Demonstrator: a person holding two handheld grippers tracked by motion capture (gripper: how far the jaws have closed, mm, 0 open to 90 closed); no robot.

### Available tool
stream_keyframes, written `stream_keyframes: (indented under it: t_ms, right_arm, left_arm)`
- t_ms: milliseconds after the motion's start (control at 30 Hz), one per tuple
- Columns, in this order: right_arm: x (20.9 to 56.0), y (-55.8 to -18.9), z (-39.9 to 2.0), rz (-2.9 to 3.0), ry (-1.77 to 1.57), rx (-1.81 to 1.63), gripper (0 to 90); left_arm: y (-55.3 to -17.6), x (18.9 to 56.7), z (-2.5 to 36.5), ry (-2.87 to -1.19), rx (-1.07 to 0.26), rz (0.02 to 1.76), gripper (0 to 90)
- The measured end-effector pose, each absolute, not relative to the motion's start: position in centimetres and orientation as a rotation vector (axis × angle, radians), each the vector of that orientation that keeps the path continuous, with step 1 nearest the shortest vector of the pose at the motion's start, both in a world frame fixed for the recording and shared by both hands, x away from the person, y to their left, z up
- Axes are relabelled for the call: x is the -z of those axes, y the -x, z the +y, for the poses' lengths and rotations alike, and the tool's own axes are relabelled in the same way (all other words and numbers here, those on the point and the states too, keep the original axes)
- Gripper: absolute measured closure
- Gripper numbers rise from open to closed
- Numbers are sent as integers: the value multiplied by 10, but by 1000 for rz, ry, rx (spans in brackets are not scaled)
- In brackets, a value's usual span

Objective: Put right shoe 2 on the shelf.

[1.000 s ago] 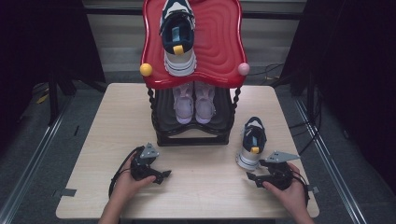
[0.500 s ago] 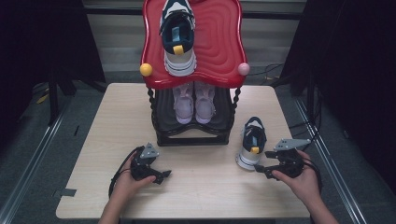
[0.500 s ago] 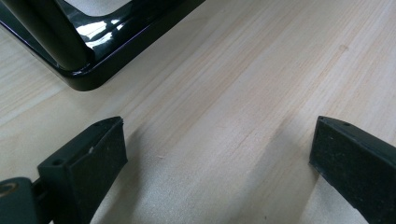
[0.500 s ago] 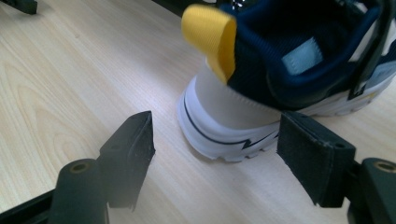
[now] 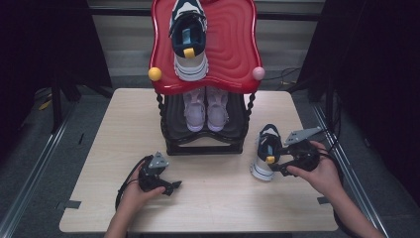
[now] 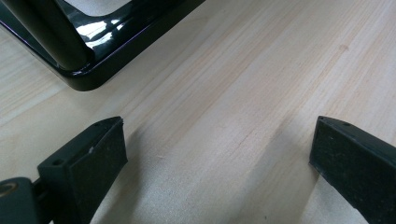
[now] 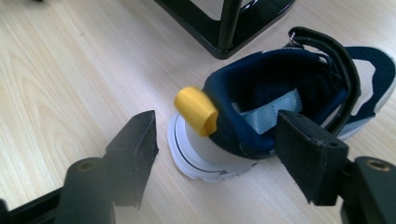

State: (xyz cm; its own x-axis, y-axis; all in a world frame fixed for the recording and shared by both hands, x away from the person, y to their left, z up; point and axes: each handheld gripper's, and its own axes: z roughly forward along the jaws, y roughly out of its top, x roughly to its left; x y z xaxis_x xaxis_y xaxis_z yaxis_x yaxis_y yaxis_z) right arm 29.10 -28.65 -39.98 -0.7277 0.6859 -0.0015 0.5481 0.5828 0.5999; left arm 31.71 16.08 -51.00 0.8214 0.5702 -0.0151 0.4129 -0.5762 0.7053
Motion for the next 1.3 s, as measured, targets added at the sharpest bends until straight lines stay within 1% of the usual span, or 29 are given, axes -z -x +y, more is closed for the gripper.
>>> stream_keyframes:
  t_ms: [233, 467, 700, 833, 967, 1067, 1100, 1167, 1200, 1300]
  right_arm:
    - [397, -307, -271, 2700, -974, -720, 322]
    - [401, -321, -258, 2791, -990, -607, 341]
    - [406, -332, -249, 2876, -936, -442, 349]
    - [412, -340, -246, 2919, -868, -371, 394]
    - [415, -345, -240, 2948, -879, -290, 415]
    - [418, -349, -238, 2972, -865, -275, 472]
    - [419, -351, -238, 2983, -847, -271, 510]
    - [420, -351, -237, 3004, -848, -266, 555]
    - [421, -352, -237, 3019, -822, -270, 600]
    - [418, -348, -234, 3021, -833, -267, 650]
  left_arm:
    - [-317, 510, 161, -2265, -276, 717, 32]
    - [-317, 510, 161, -2263, -268, 719, 32]
    - [-317, 510, 161, -2263, -268, 719, 32]
    - [-317, 510, 161, -2263, -268, 719, 32]
    - [-317, 510, 161, -2264, -268, 718, 32]
    - [-317, 510, 161, -2264, -267, 719, 32]
    - [-317, 510, 161, -2263, -268, 719, 32]
    - [-317, 510, 161, -2263, -268, 718, 32]
    - [-317, 510, 161, -2264, -268, 718, 32]
    - [-317, 510, 161, -2264, -267, 718, 32]
